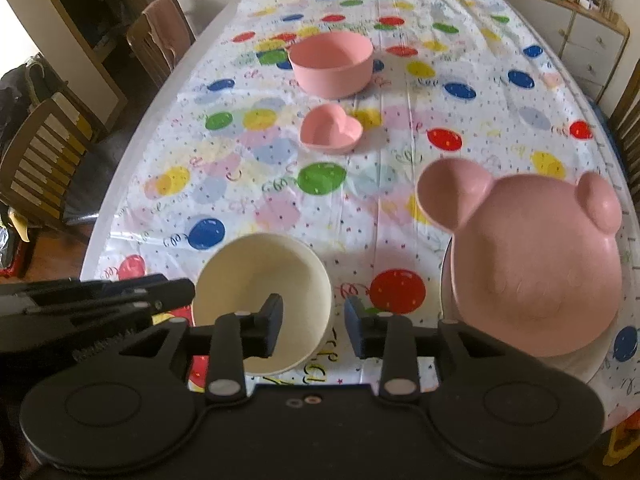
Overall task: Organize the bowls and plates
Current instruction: 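Lower the cream bowl onto the bear-shaped plate and open both grippers, then move both grippers to the pink bowl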
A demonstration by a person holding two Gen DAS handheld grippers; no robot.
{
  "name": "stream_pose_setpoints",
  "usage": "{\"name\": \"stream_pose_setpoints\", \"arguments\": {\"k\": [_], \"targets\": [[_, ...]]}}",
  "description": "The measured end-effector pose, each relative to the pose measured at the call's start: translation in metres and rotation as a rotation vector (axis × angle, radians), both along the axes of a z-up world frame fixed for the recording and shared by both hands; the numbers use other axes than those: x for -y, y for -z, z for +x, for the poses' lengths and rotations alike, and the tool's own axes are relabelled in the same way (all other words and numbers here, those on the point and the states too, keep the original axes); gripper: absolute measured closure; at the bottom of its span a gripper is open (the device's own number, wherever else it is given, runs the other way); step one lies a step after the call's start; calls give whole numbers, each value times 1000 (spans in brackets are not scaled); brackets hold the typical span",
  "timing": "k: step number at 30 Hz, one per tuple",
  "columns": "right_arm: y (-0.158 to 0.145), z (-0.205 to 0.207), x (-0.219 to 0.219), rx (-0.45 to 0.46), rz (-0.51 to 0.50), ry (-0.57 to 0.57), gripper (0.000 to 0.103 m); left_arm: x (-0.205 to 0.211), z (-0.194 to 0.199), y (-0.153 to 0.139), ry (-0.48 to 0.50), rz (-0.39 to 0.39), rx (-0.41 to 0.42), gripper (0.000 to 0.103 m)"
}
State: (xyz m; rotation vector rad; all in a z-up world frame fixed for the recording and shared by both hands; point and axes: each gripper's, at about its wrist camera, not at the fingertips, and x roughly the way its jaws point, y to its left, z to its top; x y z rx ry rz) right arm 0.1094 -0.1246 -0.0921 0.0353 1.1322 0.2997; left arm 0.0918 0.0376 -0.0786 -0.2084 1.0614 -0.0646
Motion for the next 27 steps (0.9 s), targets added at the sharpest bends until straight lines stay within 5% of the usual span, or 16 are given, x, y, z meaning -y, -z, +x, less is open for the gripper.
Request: {"name": "stream_pose_setpoints", "arguments": {"k": [9, 12, 16, 27], "targets": [[-31, 20, 8, 78, 26, -6, 57, -2, 21, -30, -22, -16, 90, 84], [-40, 34, 11, 105, 38, -9, 53, 0, 35, -38, -32, -14, 112, 74], [-50, 56, 15, 133, 52, -22, 50, 1, 52, -45, -55, 10, 141, 45], [-65, 126, 23, 210, 55, -55, 25, 5, 118, -55, -106, 43, 158, 34]]}}
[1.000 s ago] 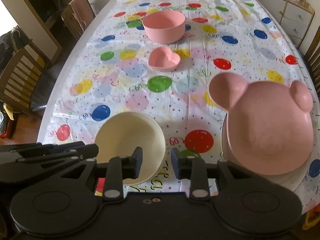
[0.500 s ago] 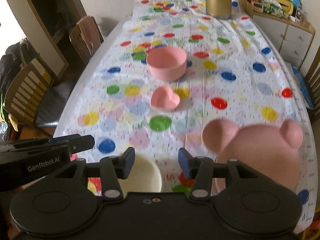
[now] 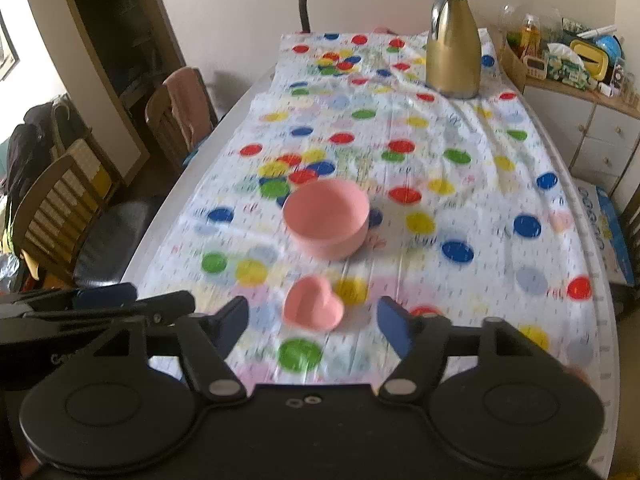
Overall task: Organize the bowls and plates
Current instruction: 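Move both grippers to the pink bowl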
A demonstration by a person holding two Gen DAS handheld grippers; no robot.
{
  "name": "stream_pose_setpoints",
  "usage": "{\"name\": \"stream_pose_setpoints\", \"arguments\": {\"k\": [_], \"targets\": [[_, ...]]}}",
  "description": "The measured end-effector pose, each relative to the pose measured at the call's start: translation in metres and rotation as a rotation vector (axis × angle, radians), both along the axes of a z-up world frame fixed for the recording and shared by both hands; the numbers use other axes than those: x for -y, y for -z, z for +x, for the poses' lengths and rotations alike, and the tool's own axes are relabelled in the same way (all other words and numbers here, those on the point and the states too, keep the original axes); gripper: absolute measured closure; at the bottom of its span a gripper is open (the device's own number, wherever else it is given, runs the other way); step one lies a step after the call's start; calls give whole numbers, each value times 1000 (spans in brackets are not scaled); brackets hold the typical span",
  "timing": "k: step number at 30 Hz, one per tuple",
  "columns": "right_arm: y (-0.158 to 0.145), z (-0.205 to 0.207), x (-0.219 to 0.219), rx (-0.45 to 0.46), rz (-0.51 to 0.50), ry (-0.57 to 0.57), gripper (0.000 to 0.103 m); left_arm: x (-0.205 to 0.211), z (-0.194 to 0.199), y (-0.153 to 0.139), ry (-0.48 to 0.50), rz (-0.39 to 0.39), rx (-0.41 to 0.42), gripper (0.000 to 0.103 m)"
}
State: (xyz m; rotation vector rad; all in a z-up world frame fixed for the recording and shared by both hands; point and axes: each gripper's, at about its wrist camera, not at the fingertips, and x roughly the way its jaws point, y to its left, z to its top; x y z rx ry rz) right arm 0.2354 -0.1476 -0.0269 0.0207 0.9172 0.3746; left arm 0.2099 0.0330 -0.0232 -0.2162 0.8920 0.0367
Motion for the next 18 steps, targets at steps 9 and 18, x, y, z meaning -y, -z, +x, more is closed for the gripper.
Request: {"name": "stream_pose_setpoints", "arguments": {"k": [9, 18], "targets": [[3, 59, 7, 23, -3, -9, 7, -3, 57, 11, -19, 17, -21, 27], [28, 115, 7, -31, -13, 0, 8, -15, 111, 38, -81, -2, -84, 27]]}}
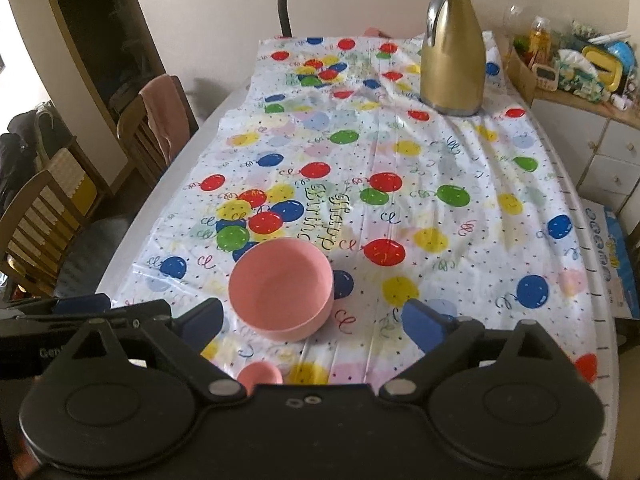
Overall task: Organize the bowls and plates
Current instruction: 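Move both grippers to the pink bowl, then close both grippers on the pink bowl rim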
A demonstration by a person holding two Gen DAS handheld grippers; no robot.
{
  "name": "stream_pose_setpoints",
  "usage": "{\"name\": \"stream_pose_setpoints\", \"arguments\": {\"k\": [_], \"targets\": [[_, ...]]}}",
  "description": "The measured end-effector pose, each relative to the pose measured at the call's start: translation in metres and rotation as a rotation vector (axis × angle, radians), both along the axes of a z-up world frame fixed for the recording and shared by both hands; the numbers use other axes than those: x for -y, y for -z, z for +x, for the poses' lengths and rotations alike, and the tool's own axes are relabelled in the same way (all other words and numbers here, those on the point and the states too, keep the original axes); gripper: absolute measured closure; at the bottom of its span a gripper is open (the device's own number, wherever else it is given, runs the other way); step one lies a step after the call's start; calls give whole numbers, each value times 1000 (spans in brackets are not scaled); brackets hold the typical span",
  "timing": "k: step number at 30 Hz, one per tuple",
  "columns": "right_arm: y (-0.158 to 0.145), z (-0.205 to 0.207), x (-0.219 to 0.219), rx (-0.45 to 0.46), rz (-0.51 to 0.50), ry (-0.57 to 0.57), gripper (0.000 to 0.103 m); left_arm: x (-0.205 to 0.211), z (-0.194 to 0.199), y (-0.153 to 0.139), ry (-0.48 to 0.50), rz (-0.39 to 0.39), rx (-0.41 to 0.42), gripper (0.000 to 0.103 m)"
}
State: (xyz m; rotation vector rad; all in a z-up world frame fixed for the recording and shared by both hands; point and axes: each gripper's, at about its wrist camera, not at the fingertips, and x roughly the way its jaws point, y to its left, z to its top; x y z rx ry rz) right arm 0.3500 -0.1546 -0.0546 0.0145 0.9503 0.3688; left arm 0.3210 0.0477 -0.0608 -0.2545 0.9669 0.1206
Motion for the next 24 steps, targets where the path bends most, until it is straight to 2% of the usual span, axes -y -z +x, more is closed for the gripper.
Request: {"name": "stream_pose_setpoints", "arguments": {"k": [6, 18, 22, 24], "targets": [[32, 31, -4, -55, -33, 9, 16, -6, 32, 28, -37, -42, -52, 27], [86, 65, -16, -169, -56, 11, 37, 3, 69, 77, -29, -25, -126, 27], [97, 70, -17, -203, -46, 24, 50, 3, 74, 86, -39, -36, -136, 28], [100, 72, -19, -215, -42, 33, 56, 4, 76, 88, -41, -32, -135, 33]]}}
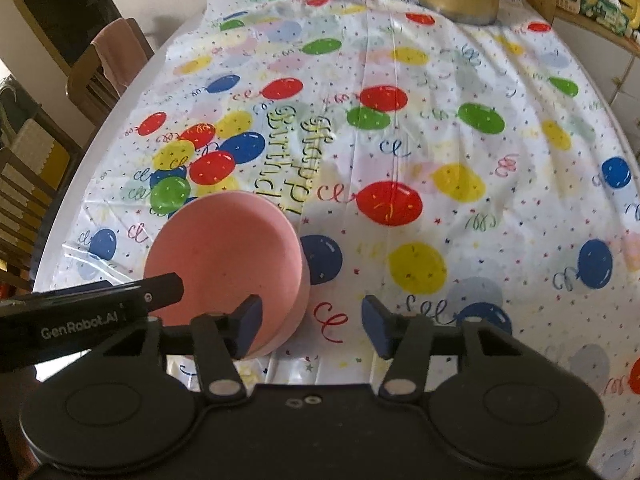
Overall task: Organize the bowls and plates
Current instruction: 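Close both grippers on the pink bowl rim, then lift the pink bowl and carry it beside the bear-shaped plate stack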
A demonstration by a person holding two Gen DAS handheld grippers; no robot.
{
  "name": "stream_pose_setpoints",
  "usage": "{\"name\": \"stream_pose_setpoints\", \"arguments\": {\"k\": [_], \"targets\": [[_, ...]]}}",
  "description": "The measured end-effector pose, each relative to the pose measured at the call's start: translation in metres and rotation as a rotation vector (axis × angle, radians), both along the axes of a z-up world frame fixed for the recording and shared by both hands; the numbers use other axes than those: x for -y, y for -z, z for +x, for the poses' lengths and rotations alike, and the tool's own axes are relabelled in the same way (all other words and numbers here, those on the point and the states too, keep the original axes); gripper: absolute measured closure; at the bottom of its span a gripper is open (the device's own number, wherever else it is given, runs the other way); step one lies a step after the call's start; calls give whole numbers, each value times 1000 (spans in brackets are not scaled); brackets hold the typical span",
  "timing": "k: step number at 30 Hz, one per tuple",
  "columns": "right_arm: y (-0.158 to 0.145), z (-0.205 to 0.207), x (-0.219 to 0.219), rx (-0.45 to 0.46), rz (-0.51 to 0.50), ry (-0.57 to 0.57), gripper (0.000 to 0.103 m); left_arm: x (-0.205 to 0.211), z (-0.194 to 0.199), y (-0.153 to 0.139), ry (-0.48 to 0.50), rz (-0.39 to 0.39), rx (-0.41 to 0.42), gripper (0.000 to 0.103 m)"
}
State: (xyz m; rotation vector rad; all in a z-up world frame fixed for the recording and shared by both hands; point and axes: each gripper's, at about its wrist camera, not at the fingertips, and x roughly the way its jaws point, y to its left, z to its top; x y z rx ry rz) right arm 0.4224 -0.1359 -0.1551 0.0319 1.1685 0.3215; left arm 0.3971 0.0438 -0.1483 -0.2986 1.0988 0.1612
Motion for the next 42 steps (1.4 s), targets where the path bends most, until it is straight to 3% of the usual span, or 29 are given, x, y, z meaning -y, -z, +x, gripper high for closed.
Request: {"name": "stream_pose_setpoints", "arguments": {"k": [4, 7, 11, 14, 26, 42], "targets": [[4, 4, -4, -14, 8, 7, 64, 3, 4, 4, -3, -13, -10, 49], [8, 5, -7, -28, 8, 13, 69, 5, 7, 7, -8, -17, -16, 69], [10, 7, -10, -40, 12, 16, 84, 7, 8, 8, -11, -23, -10, 83], [9, 7, -13, -37, 6, 6, 89, 9, 9, 8, 2, -26, -8, 91], [-2, -6, -17, -23, -24, -3, 92, 12, -3, -5, 18, -31, 2, 93], [-55, -63, -14, 38, -20, -6, 92, 13, -66, -55, 53, -28, 45, 93]]}}
